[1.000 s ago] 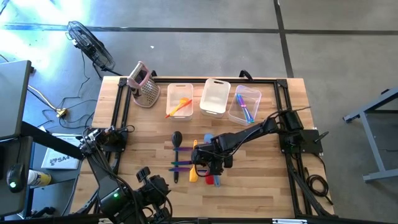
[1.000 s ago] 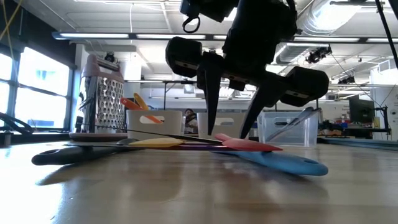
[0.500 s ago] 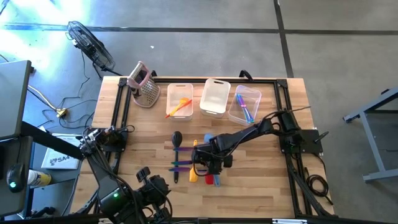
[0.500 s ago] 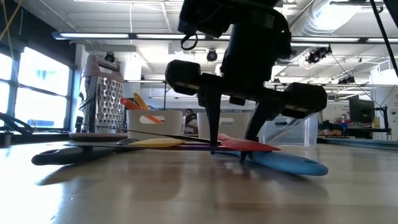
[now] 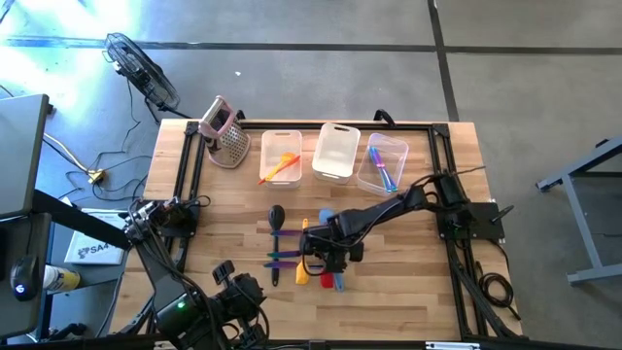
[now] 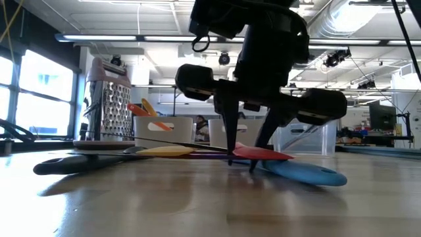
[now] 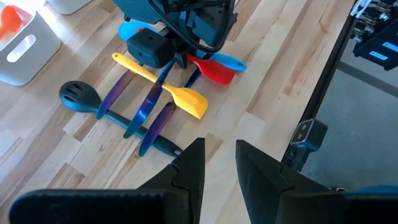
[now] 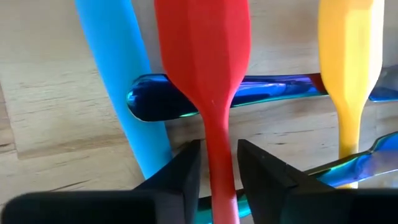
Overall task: Pick & Place Kitchen Items
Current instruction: Put the red spatula into the left white bin
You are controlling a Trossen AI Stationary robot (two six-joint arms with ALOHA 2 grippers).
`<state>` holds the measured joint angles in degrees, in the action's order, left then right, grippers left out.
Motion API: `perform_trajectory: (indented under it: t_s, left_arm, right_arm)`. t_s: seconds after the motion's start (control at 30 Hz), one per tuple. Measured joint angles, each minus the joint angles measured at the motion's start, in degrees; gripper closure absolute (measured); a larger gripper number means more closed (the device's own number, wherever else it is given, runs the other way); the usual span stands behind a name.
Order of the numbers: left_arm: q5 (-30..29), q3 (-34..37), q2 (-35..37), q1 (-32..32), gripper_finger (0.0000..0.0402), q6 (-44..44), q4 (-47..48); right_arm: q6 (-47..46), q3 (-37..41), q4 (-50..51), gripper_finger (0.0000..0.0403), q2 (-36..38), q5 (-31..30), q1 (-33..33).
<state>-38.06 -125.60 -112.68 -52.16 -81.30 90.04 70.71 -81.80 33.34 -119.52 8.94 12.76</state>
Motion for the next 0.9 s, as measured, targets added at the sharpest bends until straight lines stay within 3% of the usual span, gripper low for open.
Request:
perform_trajectory:
  t_s: [0.37,0.6,0.9]
  left_arm:
    - [0.0,0.0,0.0,0.0,0.0316,0.0,0.0]
    - [0.0,0.0,0.0,0.0,0.0316,0.0,-0.1]
    - [-0.6,0.0,0.0,0.0,0.0316,0.0,-0.1]
  right_arm:
    - [-0.1,0.0,-0.1,0.0380,0.0,-5.1,0.8]
    - [-0.1,0.0,0.7,0.0364,0.8,-7.0,1.0]
    - [-0.4,0.0,2.0,0.0376,2.1,-8.5,1.4]
